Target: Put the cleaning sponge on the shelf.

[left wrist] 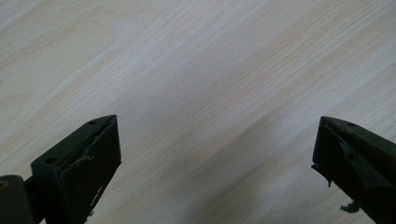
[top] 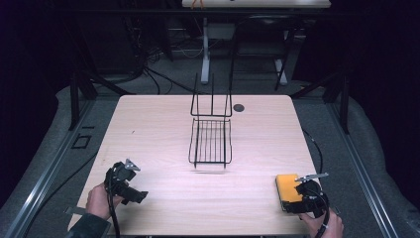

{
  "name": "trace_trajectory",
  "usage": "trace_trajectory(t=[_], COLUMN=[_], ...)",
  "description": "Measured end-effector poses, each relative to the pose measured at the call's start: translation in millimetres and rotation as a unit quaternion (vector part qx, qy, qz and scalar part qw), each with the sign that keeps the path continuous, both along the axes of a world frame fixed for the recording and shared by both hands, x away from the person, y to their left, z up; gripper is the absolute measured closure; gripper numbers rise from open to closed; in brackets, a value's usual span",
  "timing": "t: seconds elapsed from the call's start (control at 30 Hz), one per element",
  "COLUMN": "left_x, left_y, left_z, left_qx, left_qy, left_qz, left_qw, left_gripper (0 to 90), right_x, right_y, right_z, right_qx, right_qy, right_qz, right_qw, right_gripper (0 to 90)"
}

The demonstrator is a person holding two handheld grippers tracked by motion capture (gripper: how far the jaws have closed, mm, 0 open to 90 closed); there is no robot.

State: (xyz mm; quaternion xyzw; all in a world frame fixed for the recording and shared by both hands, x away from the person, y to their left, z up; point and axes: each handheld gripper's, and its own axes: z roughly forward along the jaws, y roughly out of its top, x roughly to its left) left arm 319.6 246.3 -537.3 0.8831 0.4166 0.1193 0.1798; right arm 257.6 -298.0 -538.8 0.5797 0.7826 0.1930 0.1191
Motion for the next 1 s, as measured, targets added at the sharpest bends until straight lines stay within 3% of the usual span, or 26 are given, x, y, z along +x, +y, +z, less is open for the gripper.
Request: trace_trajectory(t=[0.33, 0.57, 0.87, 1.0], left_x=[-0.2, 0.0, 0.5, 0.1], left_y=[-0.7, -0.9, 0.7, -0.5], left_z=[-0.6, -0.6, -0.1, -0.6], left_qx=[0.001, 0.001, -0.002, 0.003], left_qy=[0.002, 0.003, 0.003, 0.003], left_qz=[0.000, 0.001, 0.001, -0.001], left_qw=[1.0000, 1.0000, 1.0000, 1.0000], left_gripper=[1.2, 1.4, 1.5, 1.6], right_x=[2.2, 2.6, 0.7, -2.1], right_y=[-0.4, -0.7, 0.2, 1.3], right_z=[-2.7, -2.1, 2.5, 10.7], right_qx=[0.000, -0.005, -0.005, -0.004], right_qy=[0.008, 0.010, -0.001, -0.025], right_qz=[-0.004, -0.001, 0.007, 0.014], right_qw=[1.0000, 0.9999, 1.0000, 0.9996], right_gripper=[25.1, 34.5, 36.5, 36.5])
